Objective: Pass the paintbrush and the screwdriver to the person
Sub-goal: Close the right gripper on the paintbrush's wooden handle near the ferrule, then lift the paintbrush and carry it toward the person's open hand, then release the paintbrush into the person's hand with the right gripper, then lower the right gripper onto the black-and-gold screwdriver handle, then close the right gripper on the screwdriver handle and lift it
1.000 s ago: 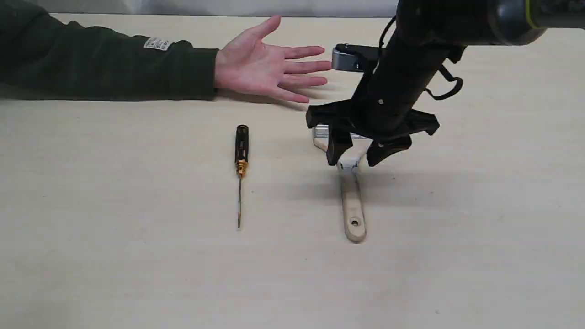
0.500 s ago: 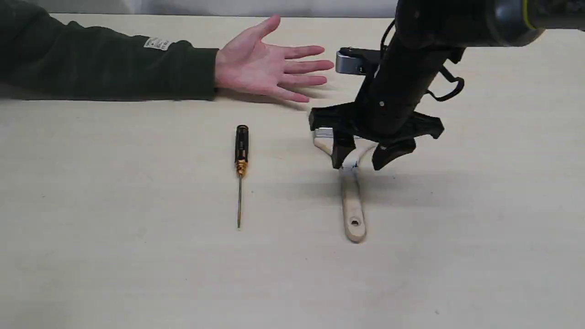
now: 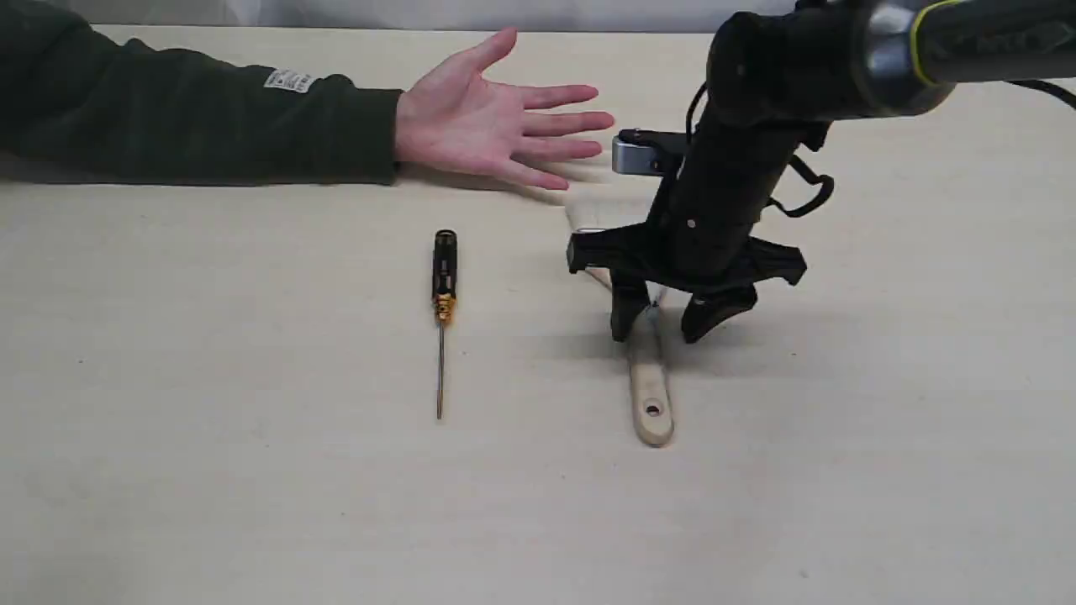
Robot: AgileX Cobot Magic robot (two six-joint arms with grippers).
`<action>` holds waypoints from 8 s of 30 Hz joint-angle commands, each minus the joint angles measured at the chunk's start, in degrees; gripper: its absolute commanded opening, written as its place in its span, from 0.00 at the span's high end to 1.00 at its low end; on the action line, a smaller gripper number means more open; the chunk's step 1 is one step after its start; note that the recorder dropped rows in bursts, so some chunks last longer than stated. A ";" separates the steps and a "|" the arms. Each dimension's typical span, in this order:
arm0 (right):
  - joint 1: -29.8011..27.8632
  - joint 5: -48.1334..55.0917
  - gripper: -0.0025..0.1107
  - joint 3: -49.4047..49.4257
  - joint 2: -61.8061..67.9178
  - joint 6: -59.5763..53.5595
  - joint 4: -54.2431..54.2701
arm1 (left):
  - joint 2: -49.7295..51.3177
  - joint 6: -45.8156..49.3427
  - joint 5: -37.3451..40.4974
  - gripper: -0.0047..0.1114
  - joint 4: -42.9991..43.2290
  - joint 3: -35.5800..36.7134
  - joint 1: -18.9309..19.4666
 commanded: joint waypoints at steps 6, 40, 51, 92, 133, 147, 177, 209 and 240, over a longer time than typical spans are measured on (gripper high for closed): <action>0.51 -2.72 0.58 0.22 2.67 0.75 -0.47 | -0.14 -0.12 -0.36 0.96 -0.01 0.12 -0.47; 4.81 -0.83 0.94 -1.12 6.47 7.13 -17.97 | -0.14 -0.12 -0.31 0.96 -0.25 0.12 -0.47; 4.81 -5.85 0.94 3.03 -3.24 4.73 -17.97 | -0.14 -0.12 -0.31 0.96 -0.14 0.12 -0.47; 4.81 -4.36 0.94 -27.18 -0.22 3.08 -17.76 | -0.14 -0.12 -0.21 0.96 -0.26 0.12 -0.47; 4.81 9.08 0.53 -49.63 11.54 -3.02 -12.21 | -0.14 -0.12 -0.42 0.96 -0.01 0.12 -0.47; 4.81 8.02 0.53 -33.01 1.87 -13.55 0.58 | -0.14 -0.12 -0.27 0.96 -0.10 0.12 -0.47; 12.07 -15.22 0.53 -6.86 -0.11 -19.82 13.28 | -0.14 -0.12 -0.42 0.96 -0.10 0.12 -0.47; 15.03 -0.09 0.53 -27.94 17.09 -0.54 -4.99 | -0.14 -0.12 -0.27 0.96 -0.26 0.12 -0.47; 16.17 5.28 0.94 -27.73 4.84 -8.10 -8.62 | -0.14 -0.12 -0.45 0.96 -0.04 0.12 -0.47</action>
